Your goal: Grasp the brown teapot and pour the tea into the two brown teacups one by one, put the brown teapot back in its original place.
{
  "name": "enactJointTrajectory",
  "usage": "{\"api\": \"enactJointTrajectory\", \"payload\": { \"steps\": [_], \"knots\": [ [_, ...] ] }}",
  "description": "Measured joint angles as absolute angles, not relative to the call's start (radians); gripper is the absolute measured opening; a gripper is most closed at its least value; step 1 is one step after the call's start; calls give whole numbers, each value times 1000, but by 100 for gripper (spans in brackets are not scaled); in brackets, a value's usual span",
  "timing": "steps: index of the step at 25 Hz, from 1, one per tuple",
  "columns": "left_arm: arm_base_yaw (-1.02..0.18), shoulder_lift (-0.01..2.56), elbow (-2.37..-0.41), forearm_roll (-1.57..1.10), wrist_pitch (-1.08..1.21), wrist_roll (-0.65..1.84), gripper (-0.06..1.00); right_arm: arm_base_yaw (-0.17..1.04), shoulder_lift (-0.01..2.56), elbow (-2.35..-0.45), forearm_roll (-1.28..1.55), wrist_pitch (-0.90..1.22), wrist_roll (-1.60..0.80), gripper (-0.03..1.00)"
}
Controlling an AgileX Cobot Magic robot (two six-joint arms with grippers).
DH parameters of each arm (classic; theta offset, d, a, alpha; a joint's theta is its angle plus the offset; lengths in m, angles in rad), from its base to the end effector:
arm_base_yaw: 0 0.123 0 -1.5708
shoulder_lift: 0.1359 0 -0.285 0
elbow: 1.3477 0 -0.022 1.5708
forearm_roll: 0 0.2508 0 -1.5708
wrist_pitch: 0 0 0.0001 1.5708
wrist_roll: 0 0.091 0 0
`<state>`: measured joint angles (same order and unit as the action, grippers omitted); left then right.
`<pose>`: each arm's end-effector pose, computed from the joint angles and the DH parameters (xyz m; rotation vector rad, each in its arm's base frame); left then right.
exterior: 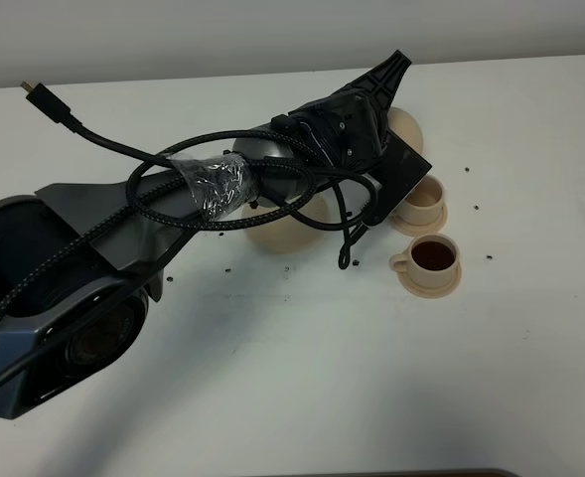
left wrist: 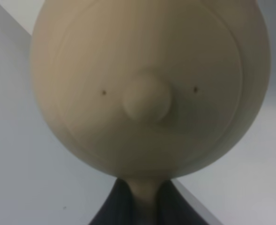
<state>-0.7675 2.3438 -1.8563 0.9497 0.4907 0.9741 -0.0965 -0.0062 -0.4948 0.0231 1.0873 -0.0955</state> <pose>0.4046 -0.3418 0.1664 2.2751 0.8243 0.9923 -0.0061 0.0025 0.2737 -0.0004 2.0709 -0.0902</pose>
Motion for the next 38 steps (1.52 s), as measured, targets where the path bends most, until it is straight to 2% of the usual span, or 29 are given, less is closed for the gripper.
{"api": "enactJointTrajectory", "payload": {
  "steps": [38],
  "knots": [
    [-791,2344,-1856,1181,429,1003,13,-96,-6,-495,23,1087,-95,52]
  ]
}}
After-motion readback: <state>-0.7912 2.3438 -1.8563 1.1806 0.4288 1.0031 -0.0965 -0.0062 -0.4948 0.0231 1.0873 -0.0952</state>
